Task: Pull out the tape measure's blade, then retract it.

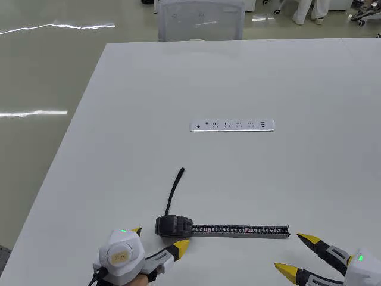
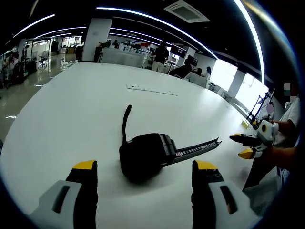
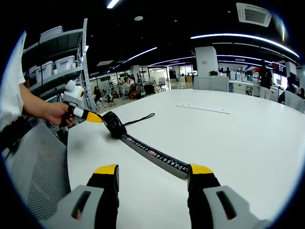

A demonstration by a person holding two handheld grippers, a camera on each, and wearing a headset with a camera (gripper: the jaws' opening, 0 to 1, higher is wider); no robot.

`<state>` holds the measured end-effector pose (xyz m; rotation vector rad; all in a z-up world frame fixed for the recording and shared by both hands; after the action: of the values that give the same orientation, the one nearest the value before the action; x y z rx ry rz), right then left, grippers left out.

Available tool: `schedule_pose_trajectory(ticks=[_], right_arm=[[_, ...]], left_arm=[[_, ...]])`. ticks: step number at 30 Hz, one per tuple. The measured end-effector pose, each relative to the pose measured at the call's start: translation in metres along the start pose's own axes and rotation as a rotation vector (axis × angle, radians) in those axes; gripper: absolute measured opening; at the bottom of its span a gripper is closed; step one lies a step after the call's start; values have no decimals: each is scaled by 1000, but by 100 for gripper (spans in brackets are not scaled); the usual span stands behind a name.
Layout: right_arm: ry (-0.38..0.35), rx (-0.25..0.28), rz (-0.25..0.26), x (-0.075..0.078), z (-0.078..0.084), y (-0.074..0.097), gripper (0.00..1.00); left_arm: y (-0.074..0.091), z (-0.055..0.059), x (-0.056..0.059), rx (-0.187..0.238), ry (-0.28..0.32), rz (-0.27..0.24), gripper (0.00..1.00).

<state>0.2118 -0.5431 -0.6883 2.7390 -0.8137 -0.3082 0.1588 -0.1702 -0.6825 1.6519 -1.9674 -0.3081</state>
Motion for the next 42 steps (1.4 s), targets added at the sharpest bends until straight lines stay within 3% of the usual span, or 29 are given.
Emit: schedule_pose_trajectory(ticks=[36,42], right_arm=[[31,-30,-74,21,0,-14,57],[39,-39,-88,24,1,-17,57]], left_arm=[[-28,-6,12,-56,71,-67,81],[-31,-5,11,-68,108,-79,80]])
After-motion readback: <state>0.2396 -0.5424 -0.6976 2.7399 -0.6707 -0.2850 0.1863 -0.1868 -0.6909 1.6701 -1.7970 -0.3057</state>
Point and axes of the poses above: the centre of the closed fingertips' face, and the gripper's own axes: y roughly backward along the fingers, x roughly to its right, z roughly out of its underside, the point moved 9 cm from there along y, roughly backward along the fingers, and after that the axes turned 4 degrees about x, right-handed, at the moved point
